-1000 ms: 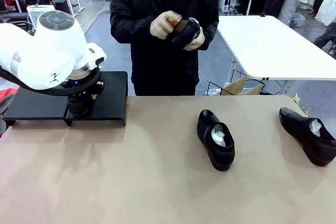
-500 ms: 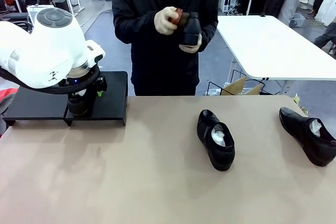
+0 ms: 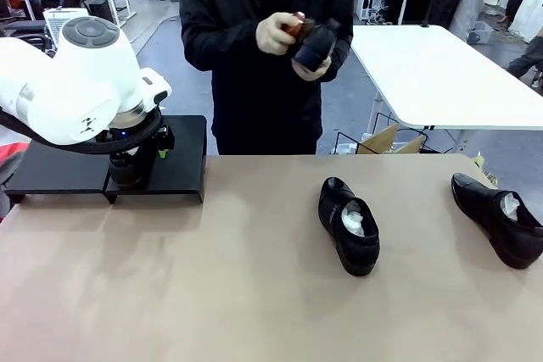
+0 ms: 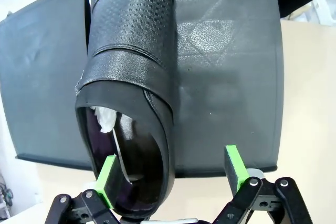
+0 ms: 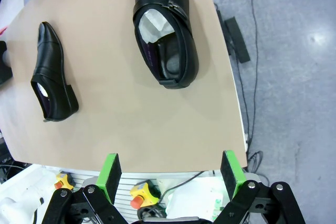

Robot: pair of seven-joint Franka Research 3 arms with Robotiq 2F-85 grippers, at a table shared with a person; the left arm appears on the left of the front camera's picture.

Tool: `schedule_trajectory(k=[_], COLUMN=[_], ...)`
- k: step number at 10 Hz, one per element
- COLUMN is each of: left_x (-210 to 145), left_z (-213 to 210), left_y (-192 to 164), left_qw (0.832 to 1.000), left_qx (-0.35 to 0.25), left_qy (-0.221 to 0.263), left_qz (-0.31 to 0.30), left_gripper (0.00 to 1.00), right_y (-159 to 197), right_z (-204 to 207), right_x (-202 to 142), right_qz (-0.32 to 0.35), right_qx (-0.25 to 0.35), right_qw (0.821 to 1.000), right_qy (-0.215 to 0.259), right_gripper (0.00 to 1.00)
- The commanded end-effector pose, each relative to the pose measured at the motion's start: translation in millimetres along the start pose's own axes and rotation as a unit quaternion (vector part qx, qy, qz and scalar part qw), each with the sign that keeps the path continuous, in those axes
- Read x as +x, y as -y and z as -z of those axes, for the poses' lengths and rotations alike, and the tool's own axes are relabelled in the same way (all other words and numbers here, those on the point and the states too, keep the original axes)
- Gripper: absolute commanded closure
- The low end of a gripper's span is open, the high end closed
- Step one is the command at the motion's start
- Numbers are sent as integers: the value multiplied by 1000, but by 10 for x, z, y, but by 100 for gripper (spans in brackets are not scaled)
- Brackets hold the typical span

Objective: Organize the shoes by placing them on the stand.
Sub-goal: Pick up one Shoe and place it in the middle of the table.

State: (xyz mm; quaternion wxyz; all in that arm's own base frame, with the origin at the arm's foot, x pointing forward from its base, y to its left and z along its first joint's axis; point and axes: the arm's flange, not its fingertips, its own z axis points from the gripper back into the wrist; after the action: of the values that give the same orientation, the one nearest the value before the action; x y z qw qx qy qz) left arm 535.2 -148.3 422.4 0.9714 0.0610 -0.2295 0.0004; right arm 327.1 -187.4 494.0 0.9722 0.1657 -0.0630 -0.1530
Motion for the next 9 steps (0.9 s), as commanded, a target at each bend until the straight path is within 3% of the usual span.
schedule_trajectory(k=[1, 3, 5, 7, 9], left_x=[13, 0, -120, -411, -679], left_z=[-7, 0, -870, -1437, -1583], left_y=[-12, 0, 257, 498, 563], left_qw=[1000, 1000, 998, 998, 998], left_qx=[2, 0, -28, -32, -44], left_qy=[2, 0, 56, 54, -45], left_qz=[2, 0, -12, -4, 31], left_gripper=[0, 0, 0, 0, 0], right_y=[-8, -8, -8, -8, -8], right_z=[18, 18, 18, 18, 18], right_x=[-24, -24, -24, -24, -24], right_qz=[6, 6, 6, 6, 6], right_qx=[-7, -7, -7, -7, -7], right_qw=[1000, 1000, 1000, 1000, 1000], right_qy=[8, 8, 8, 8, 8], right_gripper=[0, 0, 0, 0, 0])
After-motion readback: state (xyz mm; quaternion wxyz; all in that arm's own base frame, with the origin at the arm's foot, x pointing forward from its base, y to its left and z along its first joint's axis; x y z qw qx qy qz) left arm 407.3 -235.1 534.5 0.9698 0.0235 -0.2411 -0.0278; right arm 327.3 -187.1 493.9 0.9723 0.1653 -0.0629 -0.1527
